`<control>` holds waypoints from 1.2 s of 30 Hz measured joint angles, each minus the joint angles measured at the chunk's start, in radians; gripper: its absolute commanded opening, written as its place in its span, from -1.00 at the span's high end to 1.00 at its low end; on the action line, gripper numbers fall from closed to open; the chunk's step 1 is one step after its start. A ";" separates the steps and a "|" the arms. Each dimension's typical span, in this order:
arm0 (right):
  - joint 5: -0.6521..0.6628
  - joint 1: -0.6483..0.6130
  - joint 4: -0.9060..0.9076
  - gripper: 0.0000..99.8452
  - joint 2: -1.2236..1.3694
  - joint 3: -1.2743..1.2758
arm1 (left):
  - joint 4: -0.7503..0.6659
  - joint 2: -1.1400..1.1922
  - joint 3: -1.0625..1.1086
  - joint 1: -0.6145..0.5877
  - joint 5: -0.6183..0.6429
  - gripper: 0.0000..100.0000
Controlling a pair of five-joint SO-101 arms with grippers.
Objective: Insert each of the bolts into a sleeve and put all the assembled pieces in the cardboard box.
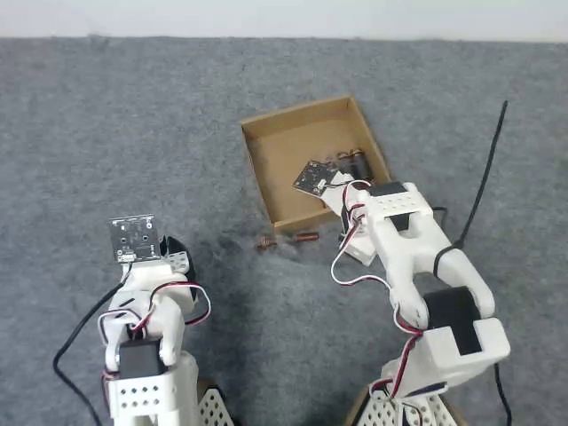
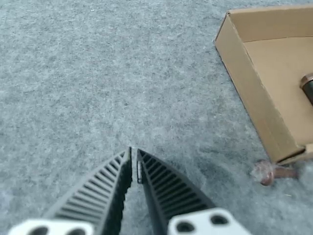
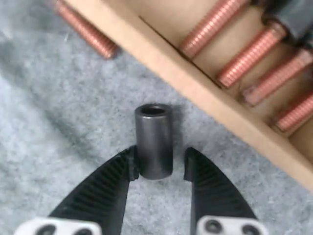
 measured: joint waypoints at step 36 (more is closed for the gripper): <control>-0.411 0.155 -0.043 0.99 -0.443 0.453 | 0.000 0.000 0.000 0.000 0.000 0.98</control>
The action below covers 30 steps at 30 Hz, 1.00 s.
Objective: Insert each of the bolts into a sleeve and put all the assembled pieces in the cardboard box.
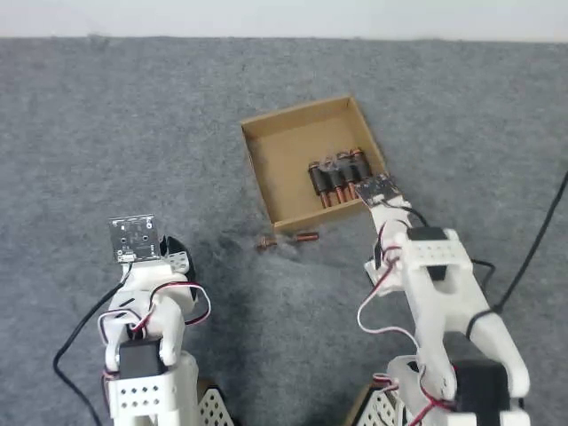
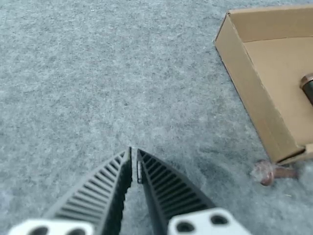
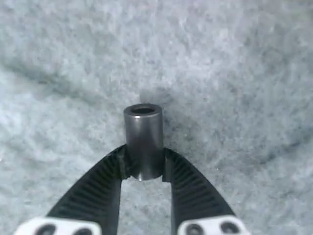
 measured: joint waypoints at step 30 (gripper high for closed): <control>-0.002 0.006 -0.084 0.99 -0.078 0.094 | 0.189 0.000 -0.298 0.193 -0.029 0.98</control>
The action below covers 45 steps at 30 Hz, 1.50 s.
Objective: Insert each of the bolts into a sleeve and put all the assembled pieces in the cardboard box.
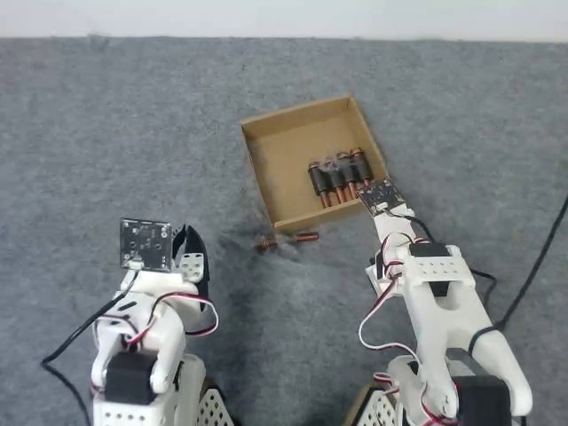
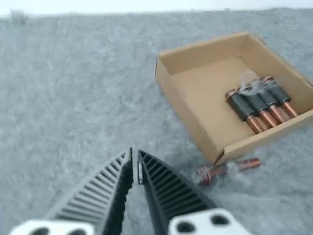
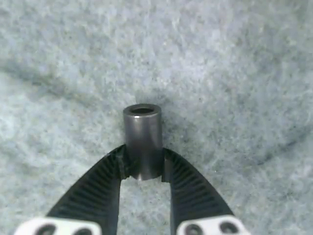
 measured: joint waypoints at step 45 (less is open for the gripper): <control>0.000 0.000 0.000 0.99 0.000 0.000 | -0.400 1.471 -0.440 0.215 0.262 0.85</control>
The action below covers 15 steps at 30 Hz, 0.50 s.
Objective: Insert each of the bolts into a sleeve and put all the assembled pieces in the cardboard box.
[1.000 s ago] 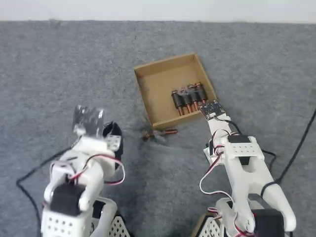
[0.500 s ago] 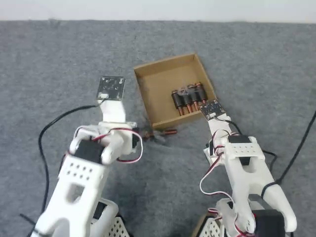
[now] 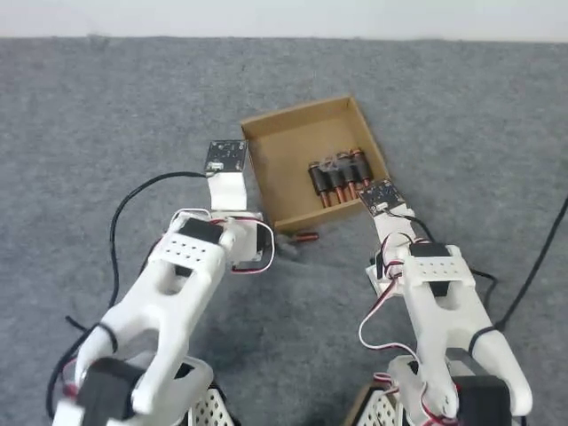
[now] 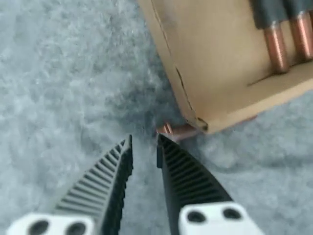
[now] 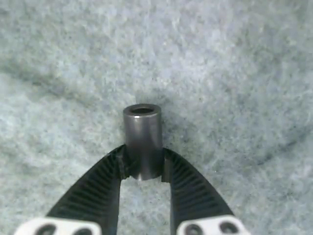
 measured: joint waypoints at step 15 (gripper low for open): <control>0.000 0.000 0.000 0.99 0.000 0.000 | -0.063 0.041 0.000 0.080 0.052 0.84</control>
